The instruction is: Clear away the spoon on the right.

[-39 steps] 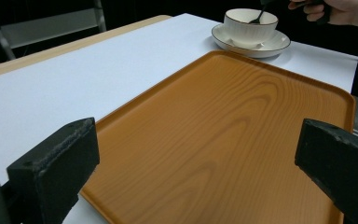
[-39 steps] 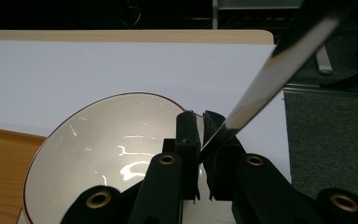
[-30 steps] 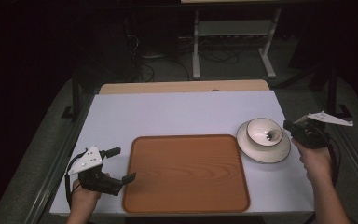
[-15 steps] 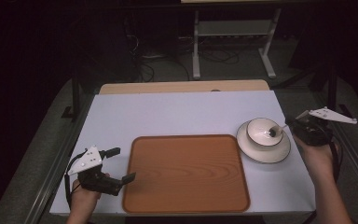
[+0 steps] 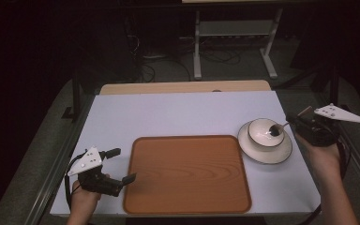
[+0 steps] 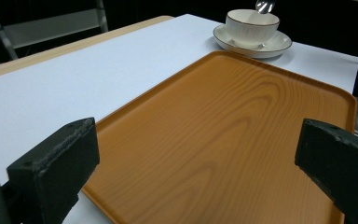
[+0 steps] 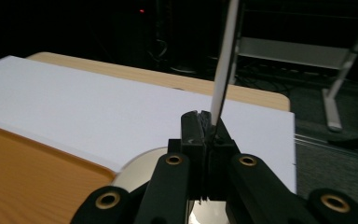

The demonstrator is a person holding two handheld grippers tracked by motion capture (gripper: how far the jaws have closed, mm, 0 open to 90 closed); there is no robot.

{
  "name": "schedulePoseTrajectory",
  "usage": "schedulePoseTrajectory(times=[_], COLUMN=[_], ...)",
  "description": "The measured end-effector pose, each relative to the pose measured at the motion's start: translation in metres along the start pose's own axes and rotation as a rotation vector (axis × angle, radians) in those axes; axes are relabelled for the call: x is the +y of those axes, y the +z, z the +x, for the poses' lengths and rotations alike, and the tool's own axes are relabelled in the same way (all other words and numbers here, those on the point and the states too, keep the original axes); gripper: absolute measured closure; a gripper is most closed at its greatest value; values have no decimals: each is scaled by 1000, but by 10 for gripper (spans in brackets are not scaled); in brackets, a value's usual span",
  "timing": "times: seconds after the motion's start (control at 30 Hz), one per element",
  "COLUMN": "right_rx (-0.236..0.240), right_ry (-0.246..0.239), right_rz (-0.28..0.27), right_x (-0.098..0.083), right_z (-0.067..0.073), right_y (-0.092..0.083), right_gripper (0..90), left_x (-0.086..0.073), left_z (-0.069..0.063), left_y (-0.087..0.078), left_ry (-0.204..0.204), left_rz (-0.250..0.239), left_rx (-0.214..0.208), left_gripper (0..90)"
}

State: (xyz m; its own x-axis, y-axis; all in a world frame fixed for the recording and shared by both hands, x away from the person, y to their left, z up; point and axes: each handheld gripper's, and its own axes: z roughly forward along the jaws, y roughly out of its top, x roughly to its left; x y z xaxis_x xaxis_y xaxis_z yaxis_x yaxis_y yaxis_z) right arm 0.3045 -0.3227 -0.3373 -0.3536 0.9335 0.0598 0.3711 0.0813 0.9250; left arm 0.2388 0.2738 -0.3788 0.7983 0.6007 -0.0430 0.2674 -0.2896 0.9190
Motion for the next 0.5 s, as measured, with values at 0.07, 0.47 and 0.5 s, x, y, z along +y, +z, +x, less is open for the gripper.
schedulePoseTrajectory(times=[0.07,0.47,0.5], right_rx=[21,134,146], right_ry=[-5,-73,-80], right_rz=[-2,31,34], right_x=[3,10,11], right_z=[4,26,28], right_y=[-2,-1,-1], right_gripper=[878,878,878], left_x=[0,0,0], left_z=[0,0,0], left_y=[0,-1,-1], left_ry=[1,-1,-1], left_rz=[0,-3,-3], left_rx=[1,0,0], left_gripper=[0,0,0])
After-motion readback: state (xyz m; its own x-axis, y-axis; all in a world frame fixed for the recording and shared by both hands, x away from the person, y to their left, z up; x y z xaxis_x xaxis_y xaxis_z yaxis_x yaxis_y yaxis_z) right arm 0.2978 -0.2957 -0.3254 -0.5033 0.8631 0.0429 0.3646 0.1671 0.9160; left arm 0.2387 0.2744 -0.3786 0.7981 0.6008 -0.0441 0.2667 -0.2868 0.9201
